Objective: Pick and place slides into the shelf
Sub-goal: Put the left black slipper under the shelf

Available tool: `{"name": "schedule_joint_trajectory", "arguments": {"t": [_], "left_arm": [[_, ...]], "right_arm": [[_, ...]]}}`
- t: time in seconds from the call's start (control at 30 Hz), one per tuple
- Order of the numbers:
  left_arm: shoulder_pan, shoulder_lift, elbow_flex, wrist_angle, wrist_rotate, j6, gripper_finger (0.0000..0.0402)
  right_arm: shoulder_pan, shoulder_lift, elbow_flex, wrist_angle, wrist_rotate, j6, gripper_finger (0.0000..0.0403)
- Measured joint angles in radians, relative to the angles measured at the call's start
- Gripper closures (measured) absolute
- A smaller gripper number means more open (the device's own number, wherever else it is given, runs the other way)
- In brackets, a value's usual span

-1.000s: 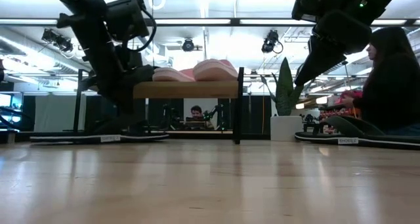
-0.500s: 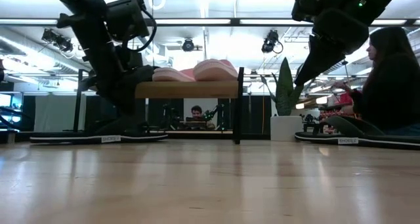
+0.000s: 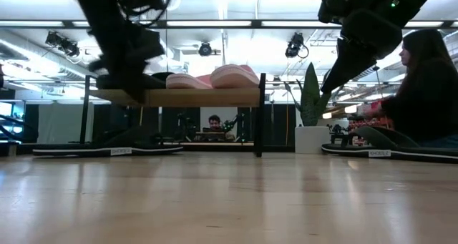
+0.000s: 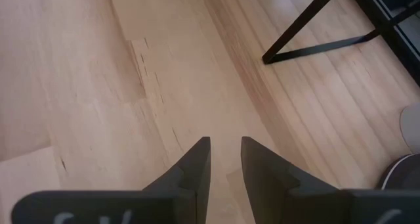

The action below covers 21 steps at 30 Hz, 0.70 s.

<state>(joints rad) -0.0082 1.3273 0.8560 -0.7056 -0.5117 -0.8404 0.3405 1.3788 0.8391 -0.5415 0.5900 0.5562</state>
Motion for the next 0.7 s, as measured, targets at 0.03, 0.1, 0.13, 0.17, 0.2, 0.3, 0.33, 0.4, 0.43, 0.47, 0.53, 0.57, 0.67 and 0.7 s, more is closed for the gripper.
{"name": "schedule_joint_trajectory", "arguments": {"t": [0.03,0.1,0.13,0.17,0.2,0.3,0.33,0.4,0.43,0.47,0.53,0.57,0.67,0.7], "left_arm": [[-0.021,0.000,0.016,-0.063,0.000,-0.001,0.0381],[-0.066,0.000,0.041,-0.201,-0.001,-0.031,0.0394],[-0.090,0.000,0.046,-0.264,-0.001,-0.068,0.0396],[-0.113,0.000,0.046,-0.329,-0.001,-0.119,0.0395],[-0.136,0.000,0.045,-0.392,0.000,-0.180,0.0394],[-0.209,0.000,0.005,-0.513,-0.001,-0.385,0.0396],[-0.234,0.000,-0.020,-0.515,-0.001,-0.441,0.0397],[-0.282,0.000,-0.073,-0.473,-0.002,-0.529,0.0397],[-0.305,0.000,-0.100,-0.441,-0.001,-0.558,0.0396],[-0.326,0.001,-0.126,-0.414,0.000,-0.583,0.0396],[-0.359,0.001,-0.167,-0.371,0.000,-0.630,0.0398],[-0.370,0.001,-0.185,-0.367,0.000,-0.661,0.0398],[-0.386,0.001,-0.225,-0.369,0.002,-0.734,0.0397],[-0.389,0.001,-0.234,-0.362,0.010,-0.746,0.0398]], "right_arm": [[0.000,0.000,0.000,0.000,0.000,0.000,0.0312],[0.000,0.000,0.000,0.000,0.000,0.001,0.0312],[0.000,0.000,0.000,0.000,0.000,0.001,0.0312],[0.000,0.000,0.000,0.000,0.000,0.001,0.0312],[0.000,0.000,0.000,0.000,0.000,0.001,0.0312],[0.000,0.000,0.000,0.000,0.000,0.001,0.0312],[0.000,0.000,0.000,0.000,0.000,0.001,0.0312],[0.000,0.000,0.000,0.000,0.000,0.001,0.0312],[0.000,0.000,0.000,0.000,0.000,0.001,0.0312],[0.000,0.000,0.000,0.000,0.000,0.001,0.0312],[0.000,0.000,0.000,0.000,0.000,0.002,0.0312],[0.000,0.000,0.000,0.000,0.000,0.002,0.0312],[0.000,0.000,0.000,0.000,0.000,0.002,0.0312],[0.000,0.000,0.000,0.000,0.000,0.002,0.0312]]}}
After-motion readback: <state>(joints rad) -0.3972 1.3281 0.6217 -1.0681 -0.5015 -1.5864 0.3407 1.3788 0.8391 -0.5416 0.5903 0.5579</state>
